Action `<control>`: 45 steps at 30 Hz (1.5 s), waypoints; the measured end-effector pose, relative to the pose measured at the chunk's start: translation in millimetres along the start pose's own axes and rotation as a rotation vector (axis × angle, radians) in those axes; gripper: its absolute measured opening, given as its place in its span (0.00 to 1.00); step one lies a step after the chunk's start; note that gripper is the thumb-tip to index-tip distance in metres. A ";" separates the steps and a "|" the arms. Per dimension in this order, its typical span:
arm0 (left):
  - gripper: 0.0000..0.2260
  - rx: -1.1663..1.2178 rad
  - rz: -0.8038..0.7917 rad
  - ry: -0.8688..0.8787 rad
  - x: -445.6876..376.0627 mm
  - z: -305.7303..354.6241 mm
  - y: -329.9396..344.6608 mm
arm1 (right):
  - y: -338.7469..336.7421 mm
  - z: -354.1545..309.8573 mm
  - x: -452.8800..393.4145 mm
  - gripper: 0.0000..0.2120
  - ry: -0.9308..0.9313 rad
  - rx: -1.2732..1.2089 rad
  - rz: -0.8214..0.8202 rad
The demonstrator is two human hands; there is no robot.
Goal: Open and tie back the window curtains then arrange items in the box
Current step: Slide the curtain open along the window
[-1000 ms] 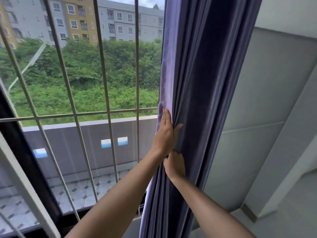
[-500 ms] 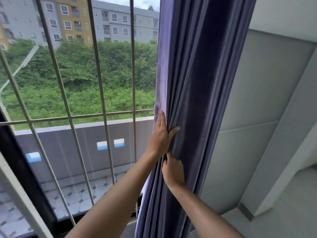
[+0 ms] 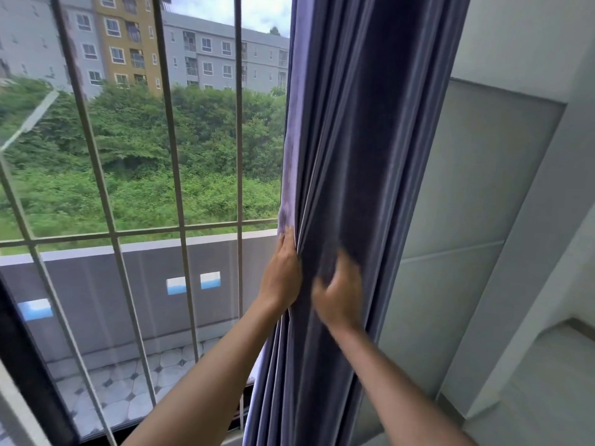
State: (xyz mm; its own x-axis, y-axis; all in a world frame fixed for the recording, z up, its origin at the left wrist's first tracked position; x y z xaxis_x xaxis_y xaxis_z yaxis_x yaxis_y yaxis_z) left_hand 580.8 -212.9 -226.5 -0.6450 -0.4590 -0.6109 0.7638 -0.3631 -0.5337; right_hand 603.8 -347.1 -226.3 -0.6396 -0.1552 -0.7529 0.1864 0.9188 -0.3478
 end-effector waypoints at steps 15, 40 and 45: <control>0.30 -0.003 -0.001 -0.040 0.1 -6.5 4.9 | -13.0 49.9 -99.5 0.15 0.307 0.036 -0.178; 0.24 0.197 0.077 -0.091 14.2 28.8 -5.2 | 78.8 29.6 67.3 0.14 0.222 0.086 -0.439; 0.26 0.227 -0.025 -0.089 12.7 23.0 5.8 | 79.3 28.2 70.8 0.12 0.347 -0.023 -0.426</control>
State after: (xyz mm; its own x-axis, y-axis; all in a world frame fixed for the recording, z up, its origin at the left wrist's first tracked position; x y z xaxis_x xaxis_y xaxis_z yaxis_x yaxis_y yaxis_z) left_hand 577.6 -239.5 -223.9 -0.6673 -0.5132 -0.5398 0.7393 -0.5440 -0.3968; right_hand 594.3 -295.4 -322.9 -0.8641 -0.3897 -0.3184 -0.1565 0.8094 -0.5661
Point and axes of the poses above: each hand's wrist, its own x-axis away from the middle knuckle, its own y-axis out of the palm, z = x × y, the point moved 6 cm from there along -x, towards the middle knuckle, and after that the axes turned 3 degrees about z, right-handed, at the moved point
